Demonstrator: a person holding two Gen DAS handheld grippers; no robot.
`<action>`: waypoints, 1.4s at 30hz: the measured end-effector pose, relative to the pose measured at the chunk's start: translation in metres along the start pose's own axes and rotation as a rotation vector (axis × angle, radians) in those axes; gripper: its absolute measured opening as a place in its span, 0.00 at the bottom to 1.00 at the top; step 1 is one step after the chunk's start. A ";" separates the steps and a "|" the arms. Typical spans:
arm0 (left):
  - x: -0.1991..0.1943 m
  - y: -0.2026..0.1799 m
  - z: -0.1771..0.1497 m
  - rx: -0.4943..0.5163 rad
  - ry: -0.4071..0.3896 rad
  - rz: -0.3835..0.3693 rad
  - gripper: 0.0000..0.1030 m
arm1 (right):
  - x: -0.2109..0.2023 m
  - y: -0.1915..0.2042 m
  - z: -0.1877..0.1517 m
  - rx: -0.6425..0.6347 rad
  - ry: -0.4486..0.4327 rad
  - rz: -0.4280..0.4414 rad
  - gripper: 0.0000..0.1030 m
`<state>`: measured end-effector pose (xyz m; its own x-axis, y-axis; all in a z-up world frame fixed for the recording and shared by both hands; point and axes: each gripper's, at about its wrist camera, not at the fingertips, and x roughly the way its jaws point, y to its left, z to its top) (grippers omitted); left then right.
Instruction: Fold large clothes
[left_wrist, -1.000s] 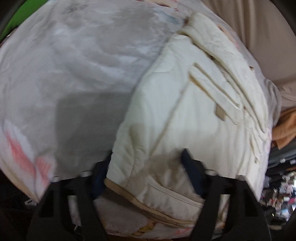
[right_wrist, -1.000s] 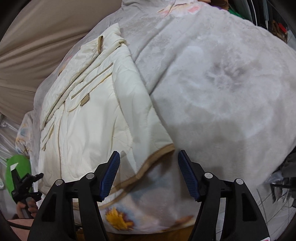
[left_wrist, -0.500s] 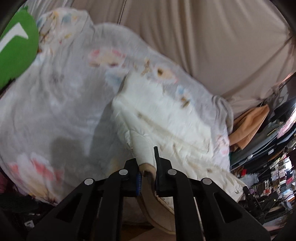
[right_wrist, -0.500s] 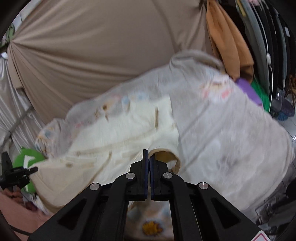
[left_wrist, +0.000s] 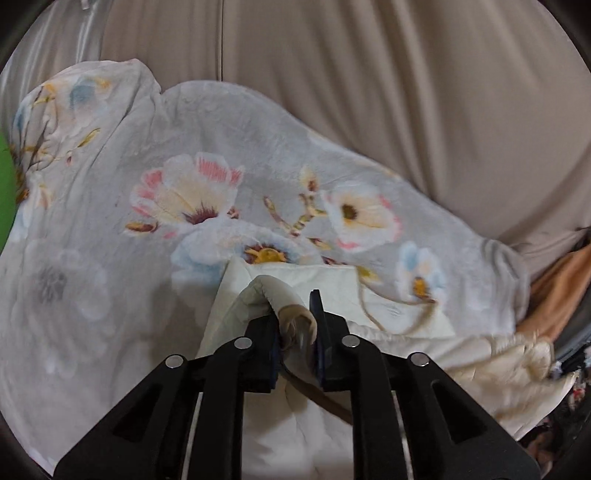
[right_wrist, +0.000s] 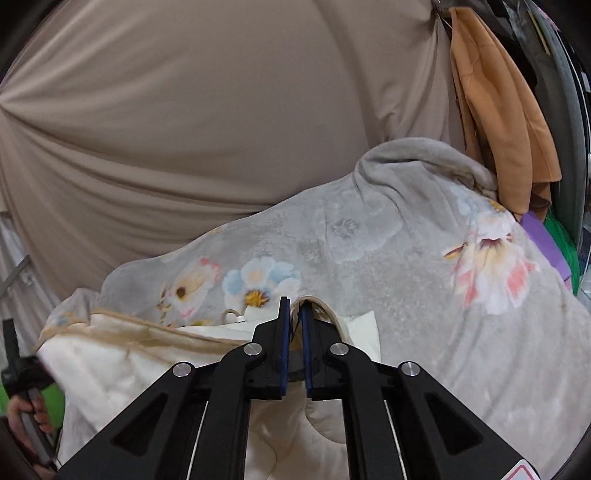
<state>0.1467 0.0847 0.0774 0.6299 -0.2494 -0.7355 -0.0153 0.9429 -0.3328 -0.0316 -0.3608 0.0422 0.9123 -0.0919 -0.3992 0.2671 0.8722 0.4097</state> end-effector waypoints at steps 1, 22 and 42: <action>0.014 0.001 0.002 -0.016 0.010 0.017 0.20 | 0.007 -0.001 0.001 0.024 -0.001 0.012 0.09; 0.022 0.070 -0.093 -0.048 0.191 0.121 0.88 | -0.008 -0.058 -0.115 -0.003 0.244 -0.162 0.63; -0.041 0.111 -0.148 -0.006 0.319 0.111 0.14 | -0.040 -0.074 -0.172 0.059 0.522 -0.049 0.16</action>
<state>0.0042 0.1666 -0.0170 0.3489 -0.2026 -0.9150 -0.0755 0.9671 -0.2429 -0.1410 -0.3386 -0.1133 0.6266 0.1328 -0.7679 0.3359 0.8431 0.4199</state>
